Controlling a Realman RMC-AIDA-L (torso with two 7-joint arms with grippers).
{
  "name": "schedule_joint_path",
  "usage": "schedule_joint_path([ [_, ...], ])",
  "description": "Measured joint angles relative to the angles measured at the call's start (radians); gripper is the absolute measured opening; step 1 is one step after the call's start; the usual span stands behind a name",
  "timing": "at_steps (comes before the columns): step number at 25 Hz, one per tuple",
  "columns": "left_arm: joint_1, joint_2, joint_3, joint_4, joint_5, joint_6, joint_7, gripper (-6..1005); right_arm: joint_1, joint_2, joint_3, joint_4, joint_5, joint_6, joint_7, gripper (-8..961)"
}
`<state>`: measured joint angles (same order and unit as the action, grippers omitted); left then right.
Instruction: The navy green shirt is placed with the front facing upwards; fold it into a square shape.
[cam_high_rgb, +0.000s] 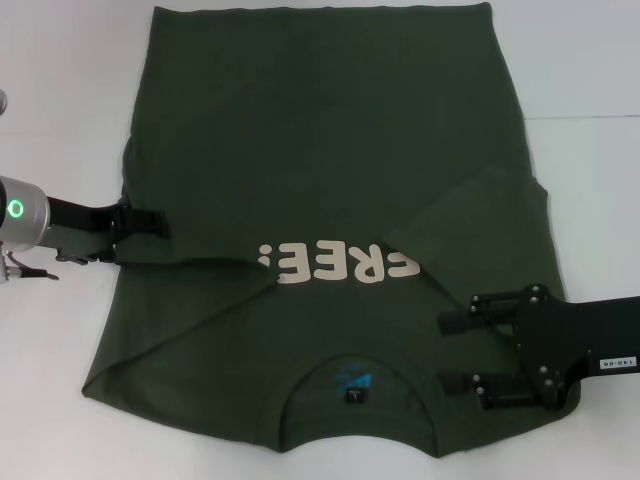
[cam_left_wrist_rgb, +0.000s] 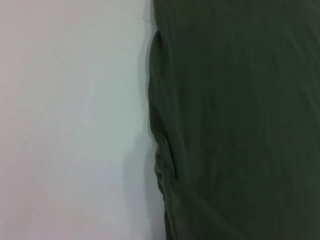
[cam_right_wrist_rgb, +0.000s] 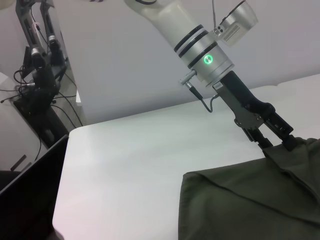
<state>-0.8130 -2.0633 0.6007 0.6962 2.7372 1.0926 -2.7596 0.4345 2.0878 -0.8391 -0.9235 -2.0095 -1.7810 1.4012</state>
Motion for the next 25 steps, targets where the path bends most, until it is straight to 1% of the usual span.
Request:
schedule_joint_path([
  [9, -0.006, 0.000, 0.000, -0.002, -0.020, -0.003, 0.003, 922, 0.002, 0.000, 0.000, 0.000, 0.000, 0.002, -0.001, 668],
  [18, -0.037, 0.003, -0.002, -0.055, -0.172, -0.026, 0.068, 922, 0.003, 0.000, 0.002, 0.000, 0.000, 0.002, -0.001, 669],
  [22, -0.034, 0.002, -0.001, -0.063, -0.280, -0.064, 0.116, 922, 0.003, 0.000, 0.002, 0.000, 0.000, 0.002, -0.001, 669],
  [25, -0.028, 0.003, -0.001, -0.059, -0.276, -0.066, 0.116, 922, 0.003, 0.000, 0.002, -0.002, 0.000, 0.003, -0.001, 669],
])
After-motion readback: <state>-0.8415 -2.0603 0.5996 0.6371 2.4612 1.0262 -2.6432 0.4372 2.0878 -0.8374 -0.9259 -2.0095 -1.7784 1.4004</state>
